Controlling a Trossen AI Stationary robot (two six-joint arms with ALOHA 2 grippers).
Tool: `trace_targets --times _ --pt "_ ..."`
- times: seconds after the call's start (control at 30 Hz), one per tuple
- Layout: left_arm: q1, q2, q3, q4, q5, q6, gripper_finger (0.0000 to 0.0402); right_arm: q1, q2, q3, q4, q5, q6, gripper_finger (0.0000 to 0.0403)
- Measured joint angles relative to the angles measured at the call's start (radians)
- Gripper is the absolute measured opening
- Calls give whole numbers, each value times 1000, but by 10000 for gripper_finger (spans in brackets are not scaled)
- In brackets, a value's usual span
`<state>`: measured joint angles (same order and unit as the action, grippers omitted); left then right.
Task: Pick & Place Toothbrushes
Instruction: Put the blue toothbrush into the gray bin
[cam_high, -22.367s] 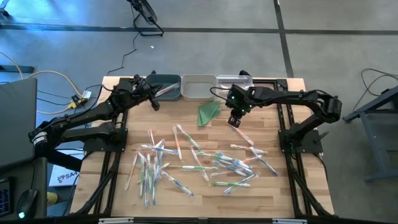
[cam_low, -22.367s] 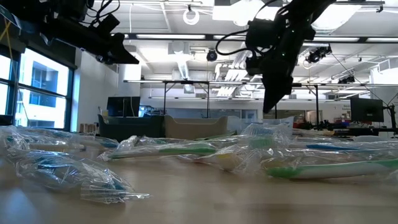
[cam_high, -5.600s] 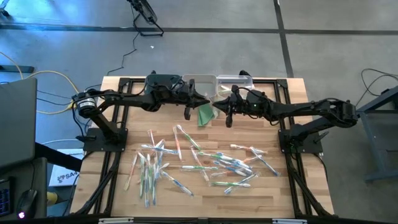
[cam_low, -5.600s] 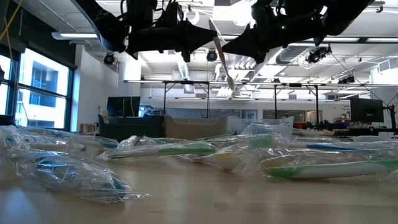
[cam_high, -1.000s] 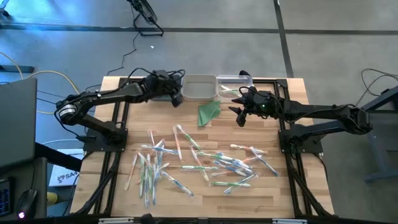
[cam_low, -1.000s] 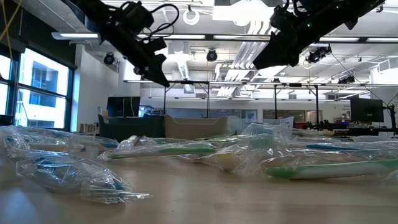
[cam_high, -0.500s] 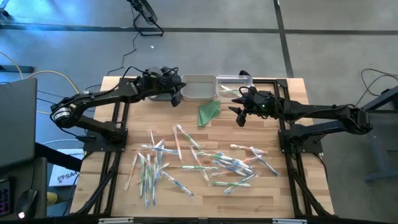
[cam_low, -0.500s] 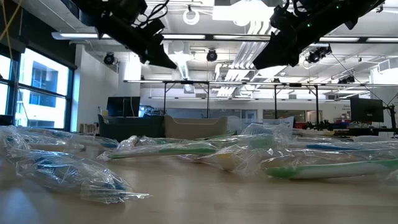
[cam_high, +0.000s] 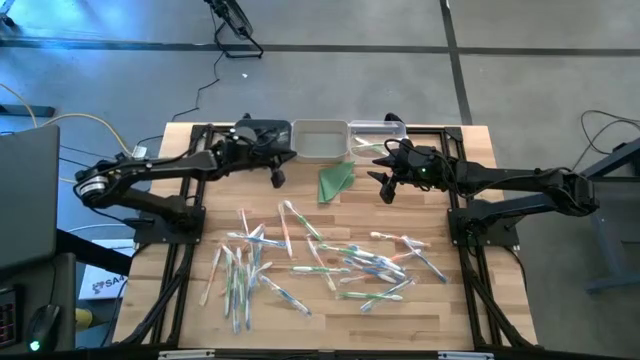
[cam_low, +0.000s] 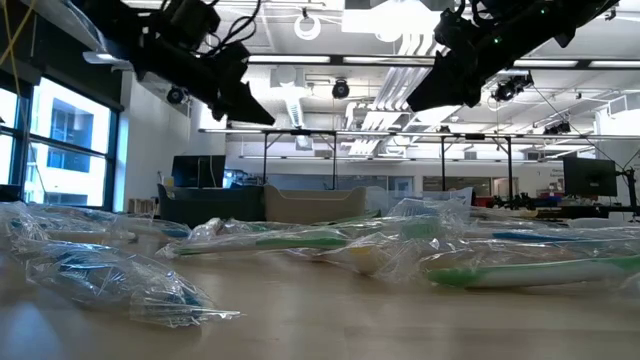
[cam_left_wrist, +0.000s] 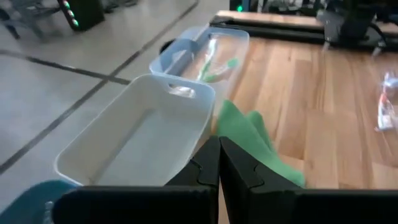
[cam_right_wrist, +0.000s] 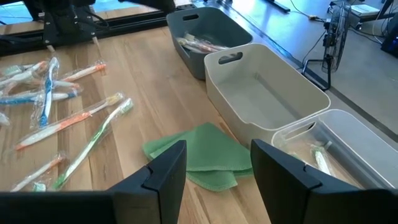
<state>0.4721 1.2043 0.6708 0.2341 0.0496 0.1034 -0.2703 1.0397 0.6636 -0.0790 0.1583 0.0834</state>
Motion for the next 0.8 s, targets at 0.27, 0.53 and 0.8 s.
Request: trace_targets --times 0.27,0.53,0.8 --pt "-1 -103 -1 -8 -33 57 0 0 0 0 3 1 0 171" --pt "-1 -119 -1 -7 -33 50 0 0 0 0 3 0 -1 171" --pt "-1 -119 -1 -9 -33 49 0 0 0 0 4 0 0 171"
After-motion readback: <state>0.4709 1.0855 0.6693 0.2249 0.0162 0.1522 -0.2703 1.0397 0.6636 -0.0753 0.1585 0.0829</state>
